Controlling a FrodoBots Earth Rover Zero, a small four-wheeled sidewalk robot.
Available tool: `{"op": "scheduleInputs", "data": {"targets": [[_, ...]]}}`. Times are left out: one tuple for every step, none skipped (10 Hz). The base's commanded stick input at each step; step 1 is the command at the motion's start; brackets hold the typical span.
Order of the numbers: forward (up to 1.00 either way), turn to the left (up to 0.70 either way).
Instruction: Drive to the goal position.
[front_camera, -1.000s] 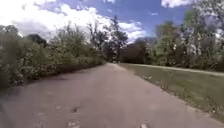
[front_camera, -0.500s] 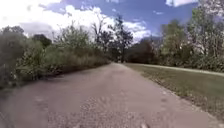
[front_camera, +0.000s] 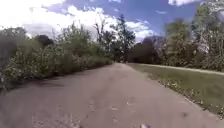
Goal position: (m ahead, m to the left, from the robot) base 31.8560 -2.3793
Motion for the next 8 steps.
{"op": "scheduleInputs", "data": {"targets": [[1.0, 0.0], [1.0, 0.0], [1.0, 0.0], [1.0, 0.0], [1.0, 0.0], [1.0, 0.0], [1.0, 0.0], [1.0, 0.0]]}}
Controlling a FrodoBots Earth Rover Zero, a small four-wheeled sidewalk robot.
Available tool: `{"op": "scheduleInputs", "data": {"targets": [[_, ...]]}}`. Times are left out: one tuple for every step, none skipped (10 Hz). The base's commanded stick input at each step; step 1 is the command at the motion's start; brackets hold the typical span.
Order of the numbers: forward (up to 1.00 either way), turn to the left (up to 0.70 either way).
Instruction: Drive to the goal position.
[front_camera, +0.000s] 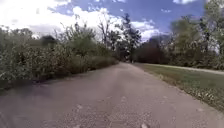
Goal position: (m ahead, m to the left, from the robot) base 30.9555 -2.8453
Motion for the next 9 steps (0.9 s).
{"op": "scheduleInputs", "data": {"targets": [[1.0, 0.0], [1.0, 0.0], [1.0, 0.0], [1.0, 0.0], [1.0, 0.0], [1.0, 0.0], [1.0, 0.0], [1.0, 0.0], [1.0, 0.0]]}}
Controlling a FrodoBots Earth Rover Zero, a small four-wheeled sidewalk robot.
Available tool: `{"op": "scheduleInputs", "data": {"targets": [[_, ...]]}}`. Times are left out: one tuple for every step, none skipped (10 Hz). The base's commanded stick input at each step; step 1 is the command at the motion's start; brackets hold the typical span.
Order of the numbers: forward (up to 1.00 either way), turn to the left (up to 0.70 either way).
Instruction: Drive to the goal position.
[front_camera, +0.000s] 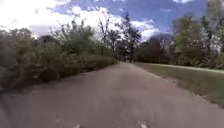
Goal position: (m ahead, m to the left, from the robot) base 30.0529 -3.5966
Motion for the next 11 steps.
{"op": "scheduleInputs", "data": {"targets": [[1.0, 0.0], [1.0, 0.0], [1.0, 0.0], [1.0, 0.0], [1.0, 0.0], [1.0, 0.0], [1.0, 0.0], [1.0, 0.0], [1.0, 0.0], [1.0, 0.0], [1.0, 0.0]]}}
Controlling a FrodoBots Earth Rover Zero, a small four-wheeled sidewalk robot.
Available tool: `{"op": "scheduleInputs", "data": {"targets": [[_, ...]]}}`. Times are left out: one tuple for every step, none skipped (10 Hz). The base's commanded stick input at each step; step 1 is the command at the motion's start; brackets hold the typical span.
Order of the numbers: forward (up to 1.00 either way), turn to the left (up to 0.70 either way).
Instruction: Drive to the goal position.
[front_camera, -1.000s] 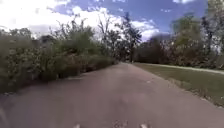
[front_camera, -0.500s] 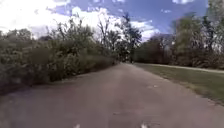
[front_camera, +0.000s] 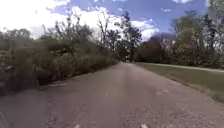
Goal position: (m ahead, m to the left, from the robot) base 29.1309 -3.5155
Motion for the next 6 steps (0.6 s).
{"op": "scheduleInputs", "data": {"targets": [[1.0, 0.0], [1.0, 0.0], [1.0, 0.0], [1.0, -0.05], [1.0, -0.3], [1.0, -0.18]]}}
